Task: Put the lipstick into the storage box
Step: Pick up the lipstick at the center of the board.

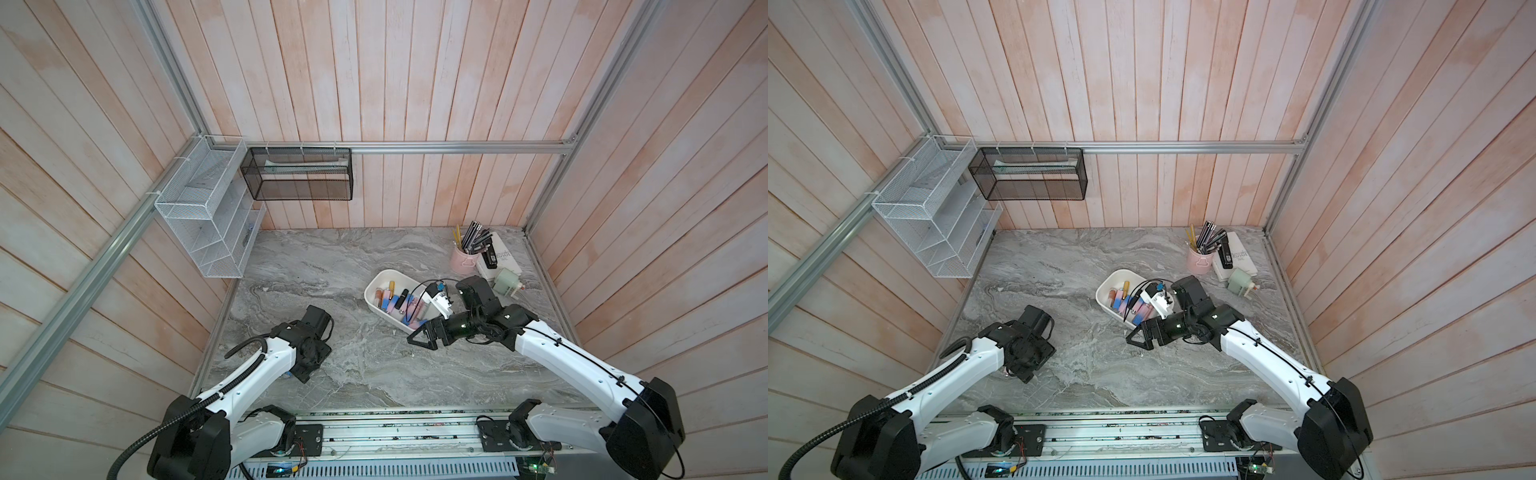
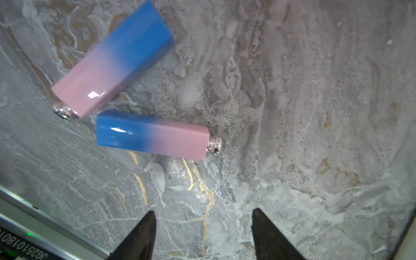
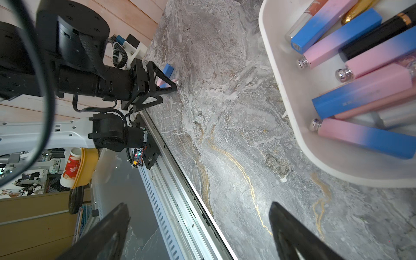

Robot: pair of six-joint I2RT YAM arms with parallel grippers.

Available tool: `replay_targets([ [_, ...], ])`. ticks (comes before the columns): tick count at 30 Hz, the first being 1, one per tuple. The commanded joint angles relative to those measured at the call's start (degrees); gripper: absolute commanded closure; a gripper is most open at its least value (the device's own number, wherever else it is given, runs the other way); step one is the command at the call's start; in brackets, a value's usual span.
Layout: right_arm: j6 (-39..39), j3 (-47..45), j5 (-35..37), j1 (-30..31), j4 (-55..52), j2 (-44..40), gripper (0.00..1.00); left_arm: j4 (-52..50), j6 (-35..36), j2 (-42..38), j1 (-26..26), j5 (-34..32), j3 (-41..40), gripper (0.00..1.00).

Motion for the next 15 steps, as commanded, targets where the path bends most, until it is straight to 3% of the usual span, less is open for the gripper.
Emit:
replay_targets([
  [1,-1.1,-1.2,-0.9,-0.3,0.0,-1.9,0.02,0.9,-5.0,-3.0,2.4,-0.1,-3.0,0.29],
  [9,-2.2,-2.6,-2.0,-2.5,-0.6,-3.5,0.02,3.2,-6.8,-9.2,11.5,2.9,-8.9,0.28],
  [15,-2.9,-2.8,-3.6,-4.7,-0.7,-3.1,0.02,4.3,-6.2,-9.0,13.4,3.2,-6.5,0.28],
])
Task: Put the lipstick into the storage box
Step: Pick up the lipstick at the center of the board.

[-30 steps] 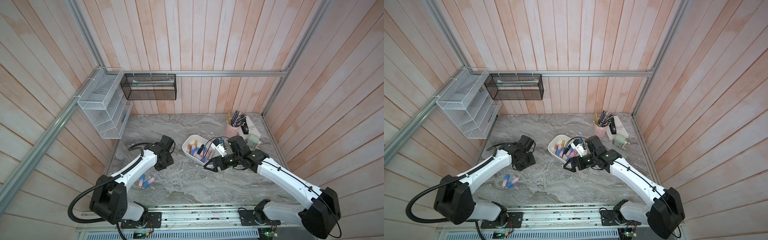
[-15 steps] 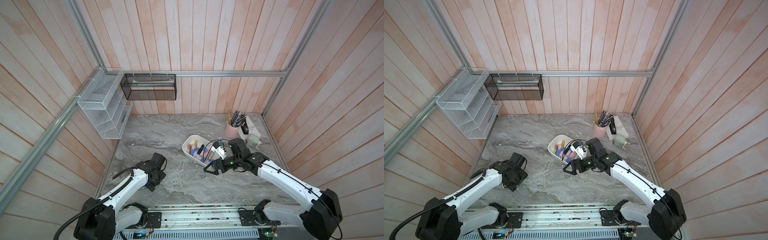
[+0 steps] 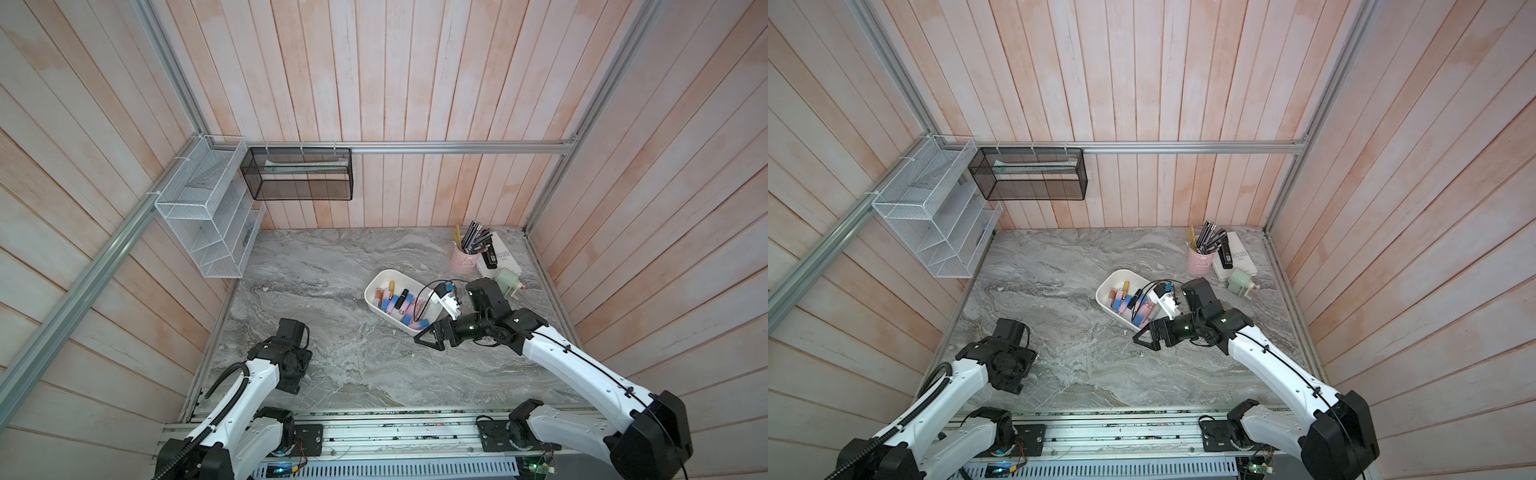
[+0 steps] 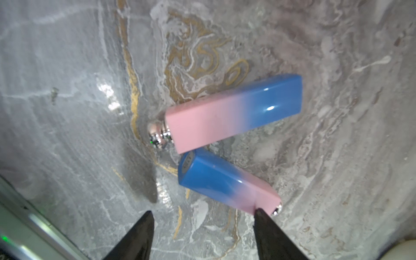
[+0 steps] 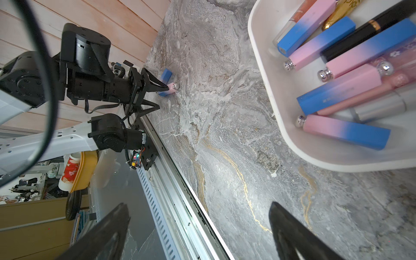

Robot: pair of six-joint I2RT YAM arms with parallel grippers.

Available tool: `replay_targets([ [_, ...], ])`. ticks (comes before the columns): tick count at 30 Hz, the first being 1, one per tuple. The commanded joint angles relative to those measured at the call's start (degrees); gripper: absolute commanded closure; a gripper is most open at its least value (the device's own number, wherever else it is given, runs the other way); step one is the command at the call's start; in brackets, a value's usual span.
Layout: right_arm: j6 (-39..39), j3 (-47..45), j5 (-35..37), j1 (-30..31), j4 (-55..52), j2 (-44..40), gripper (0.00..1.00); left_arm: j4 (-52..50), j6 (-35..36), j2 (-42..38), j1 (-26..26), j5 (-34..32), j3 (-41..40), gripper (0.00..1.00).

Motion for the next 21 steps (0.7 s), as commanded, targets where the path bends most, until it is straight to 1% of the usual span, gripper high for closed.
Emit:
replay_targets([
  [1,-1.1,-0.8,-2.0,-0.9,-0.3,0.0,0.02,1.1,-0.5,0.2,0.5,0.3,2.4,0.28],
  [3,-1.1,-0.8,-2.2,-1.4,-0.2,0.2,0.02,1.3,-0.6,1.0,1.0,0.2,2.7,0.27],
  [14,-0.1,-1.6,-2.8,-3.9,0.8,-0.4,0.02,6.0,-1.3,4.1,6.8,5.6,-0.8,0.27],
  [19,0.0,-1.5,-3.1,-5.1,1.0,-0.6,0.02,7.3,-0.7,7.6,7.7,7.2,-0.7,0.27],
  [21,0.4,-1.8,-3.2,-5.6,1.6,-0.8,0.02,7.8,-0.3,9.3,7.7,7.7,-0.4,0.31],
])
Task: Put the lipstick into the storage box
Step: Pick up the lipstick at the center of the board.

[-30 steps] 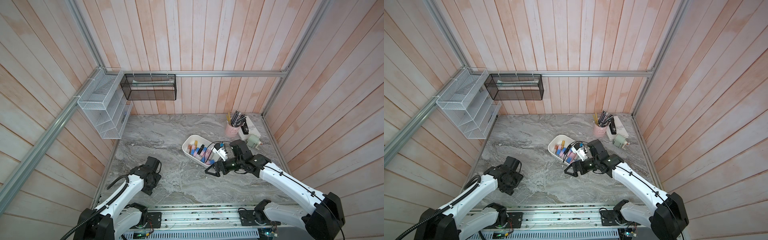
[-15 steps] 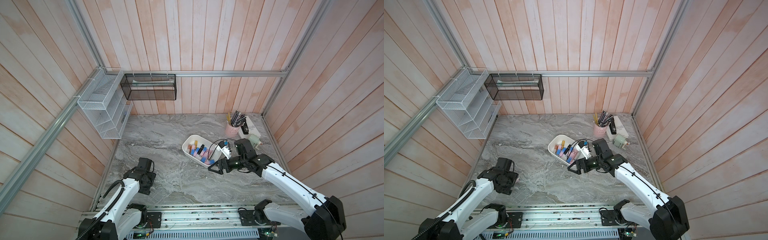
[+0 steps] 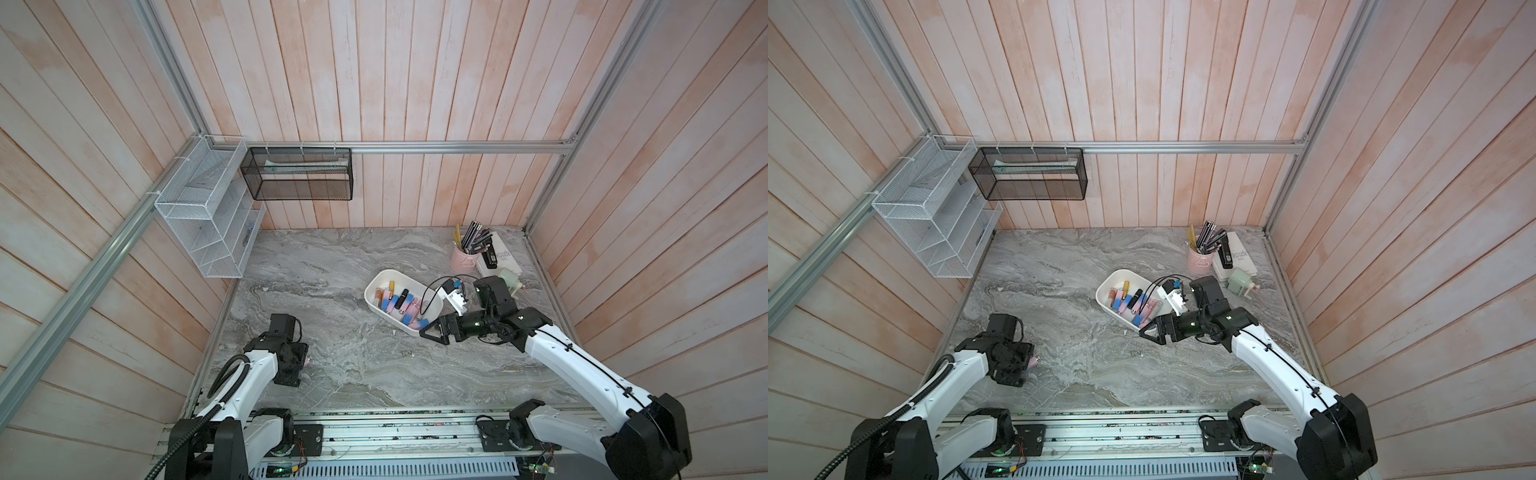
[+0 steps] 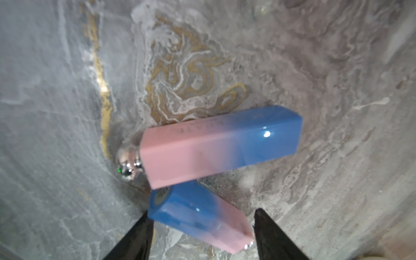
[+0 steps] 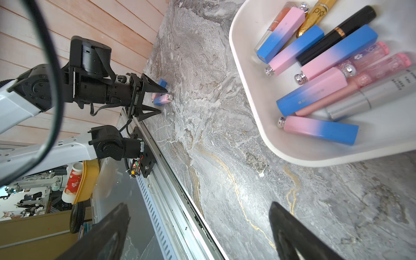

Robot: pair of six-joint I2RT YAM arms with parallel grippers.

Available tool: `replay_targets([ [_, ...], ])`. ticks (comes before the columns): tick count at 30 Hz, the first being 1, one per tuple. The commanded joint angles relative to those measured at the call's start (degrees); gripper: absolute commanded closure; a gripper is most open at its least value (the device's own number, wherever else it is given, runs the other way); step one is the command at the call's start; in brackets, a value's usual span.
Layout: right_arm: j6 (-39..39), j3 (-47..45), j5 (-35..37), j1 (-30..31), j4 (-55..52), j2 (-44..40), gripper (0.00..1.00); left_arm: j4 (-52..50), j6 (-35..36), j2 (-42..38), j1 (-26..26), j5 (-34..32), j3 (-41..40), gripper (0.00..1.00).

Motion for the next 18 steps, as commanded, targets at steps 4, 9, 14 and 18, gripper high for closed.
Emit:
replay_targets([
  [4,1.0,-1.4,-1.4,-1.3,1.5,-1.1,0.02,2.4,1.6,5.2,0.2,3.1,-0.2,0.4],
  [9,1.2,-1.7,-1.6,-2.2,1.6,-1.1,0.02,2.6,2.2,5.1,0.3,3.9,-1.4,0.52],
  [14,1.2,-1.3,-1.5,-2.3,1.5,-0.2,0.02,4.0,2.9,4.6,-0.6,5.2,-2.7,0.69],
  [18,1.0,-0.4,-1.4,-2.3,1.3,0.7,0.02,4.4,1.9,5.1,-5.2,5.2,-1.4,0.73],
])
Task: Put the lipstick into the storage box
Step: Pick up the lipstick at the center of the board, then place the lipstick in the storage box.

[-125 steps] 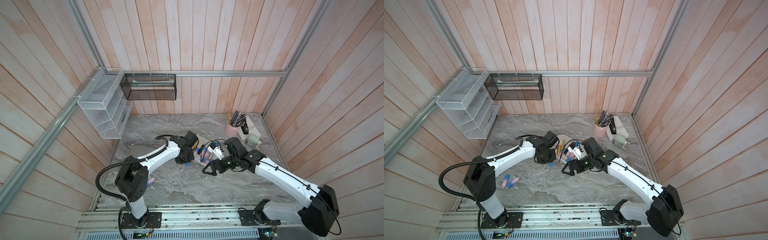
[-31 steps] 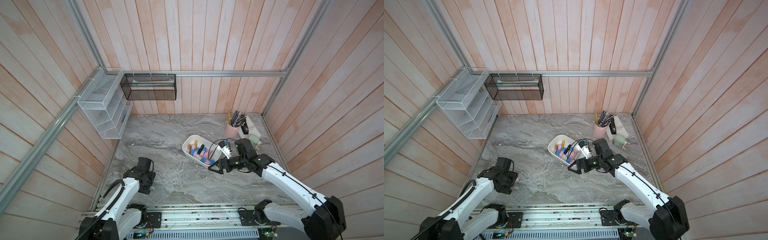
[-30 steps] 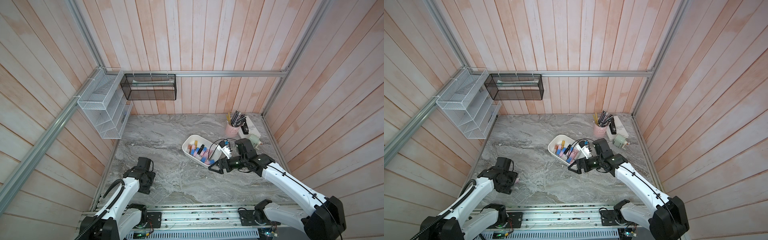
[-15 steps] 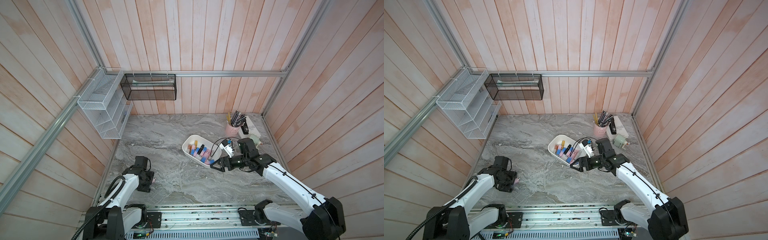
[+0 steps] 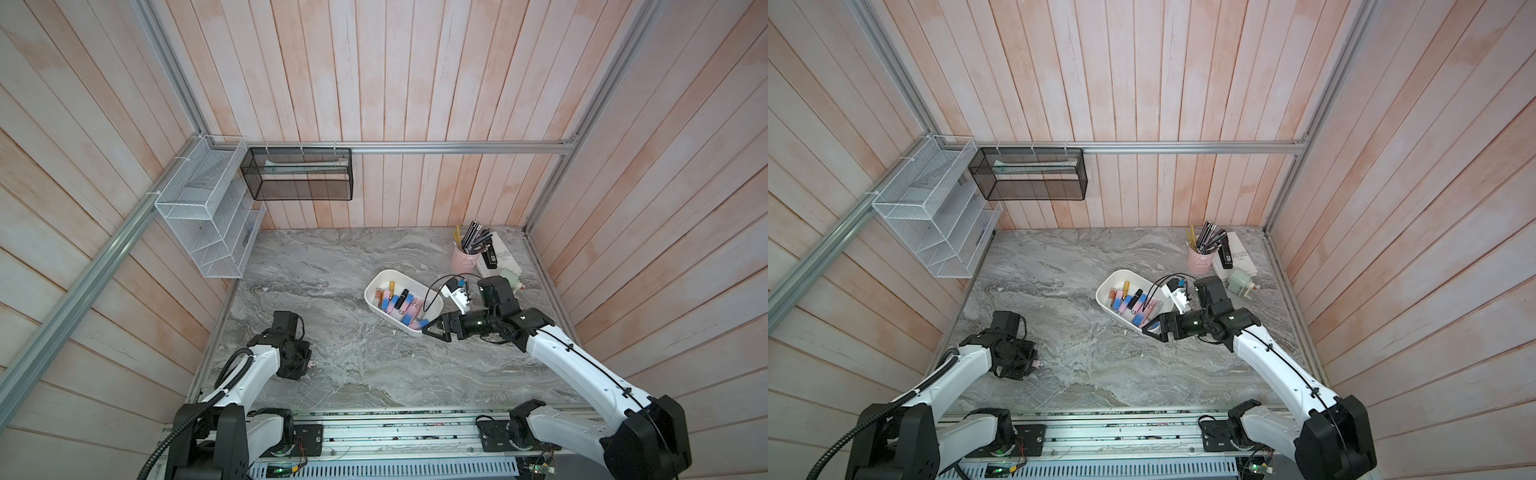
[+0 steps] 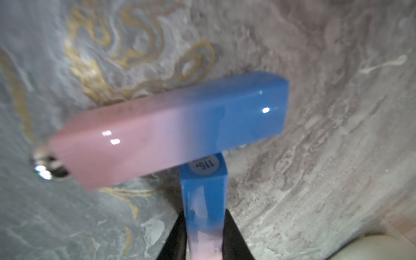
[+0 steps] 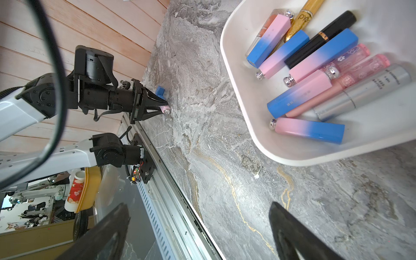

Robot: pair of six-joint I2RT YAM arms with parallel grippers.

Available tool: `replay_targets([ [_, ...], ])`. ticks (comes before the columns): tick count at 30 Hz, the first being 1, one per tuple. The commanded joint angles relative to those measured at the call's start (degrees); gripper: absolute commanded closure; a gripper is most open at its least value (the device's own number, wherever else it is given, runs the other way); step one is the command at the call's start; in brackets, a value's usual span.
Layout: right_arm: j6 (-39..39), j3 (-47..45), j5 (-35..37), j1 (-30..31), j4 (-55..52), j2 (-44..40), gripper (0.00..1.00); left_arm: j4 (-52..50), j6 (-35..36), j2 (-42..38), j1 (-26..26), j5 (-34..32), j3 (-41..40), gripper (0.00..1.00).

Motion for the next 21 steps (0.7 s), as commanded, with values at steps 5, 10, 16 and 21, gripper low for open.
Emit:
replay_targets([
  [5,-0.6,1.6,-0.7,-0.4,-0.8,1.5,0.02,3.6,-0.9,6.0,-8.9,1.1,1.8,0.73],
  [10,-1.0,3.0,0.0,-0.4,-2.5,1.7,0.02,2.8,3.7,13.7,-13.6,0.0,10.4,0.75],
  [16,-1.3,3.8,1.1,-0.4,-4.4,0.8,0.02,-2.0,9.2,18.2,-17.1,-2.6,23.4,0.76],
  [21,-1.2,4.1,-1.0,-0.4,-4.5,1.6,0.02,-5.9,13.7,20.6,-19.2,-3.1,35.5,0.76],
])
